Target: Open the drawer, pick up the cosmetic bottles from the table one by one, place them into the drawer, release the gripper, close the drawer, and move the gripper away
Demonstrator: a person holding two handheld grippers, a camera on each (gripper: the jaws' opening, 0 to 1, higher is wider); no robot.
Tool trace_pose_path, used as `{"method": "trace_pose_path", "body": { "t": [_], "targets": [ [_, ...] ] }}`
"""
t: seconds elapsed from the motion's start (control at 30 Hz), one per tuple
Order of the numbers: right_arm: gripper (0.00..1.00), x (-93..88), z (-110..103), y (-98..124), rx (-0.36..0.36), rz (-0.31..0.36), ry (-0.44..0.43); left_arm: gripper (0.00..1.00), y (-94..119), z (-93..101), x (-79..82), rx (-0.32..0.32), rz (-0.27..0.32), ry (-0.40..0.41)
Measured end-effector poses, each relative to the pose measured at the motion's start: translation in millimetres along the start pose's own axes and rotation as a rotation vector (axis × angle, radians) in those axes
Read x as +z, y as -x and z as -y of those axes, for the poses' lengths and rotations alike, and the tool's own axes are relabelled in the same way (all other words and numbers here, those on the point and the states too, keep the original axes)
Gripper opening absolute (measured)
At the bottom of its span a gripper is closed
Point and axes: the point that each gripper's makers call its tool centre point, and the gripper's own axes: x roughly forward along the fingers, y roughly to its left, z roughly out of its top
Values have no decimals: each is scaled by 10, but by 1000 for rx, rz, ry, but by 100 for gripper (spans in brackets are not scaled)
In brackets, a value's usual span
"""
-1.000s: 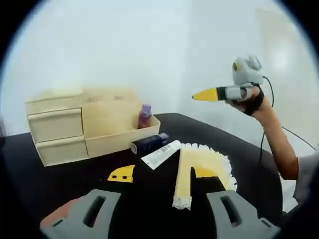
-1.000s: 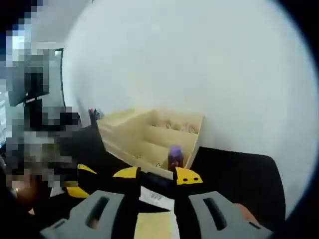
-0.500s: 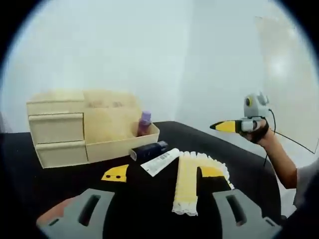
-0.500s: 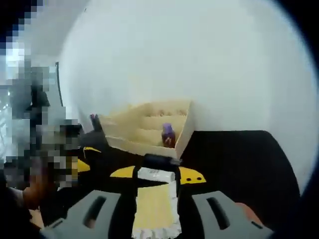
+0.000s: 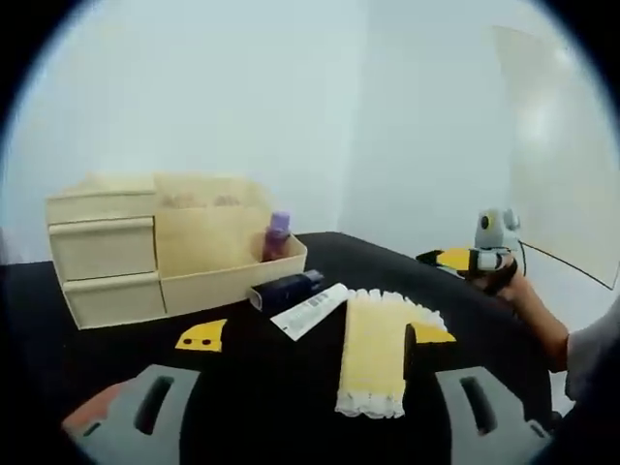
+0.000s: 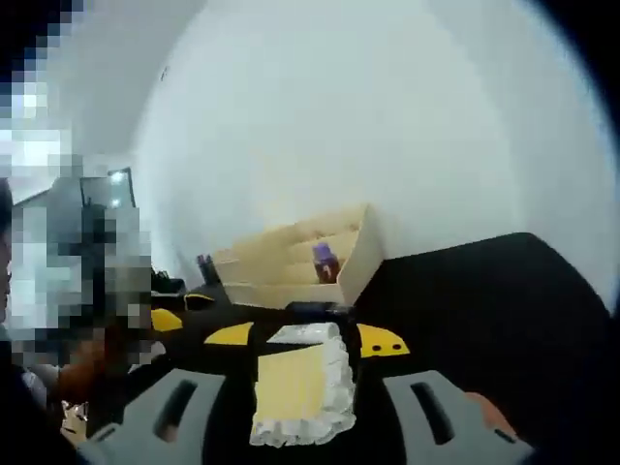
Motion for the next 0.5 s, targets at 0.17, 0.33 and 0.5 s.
{"method": "trace_pose_path", "body": {
  "t": [0.17,0.33,0.5],
  "targets": [
    [36,92,73,94,-16,38,-45,71,9,17,-5,-3,0,-8],
    [36,77,185,145,-14,21,-60,75,60,-30,23,9,10,-3],
    [48,40,154,167,16,-12,-64,77,60,-31,20,1,22,28]
  ]
}}
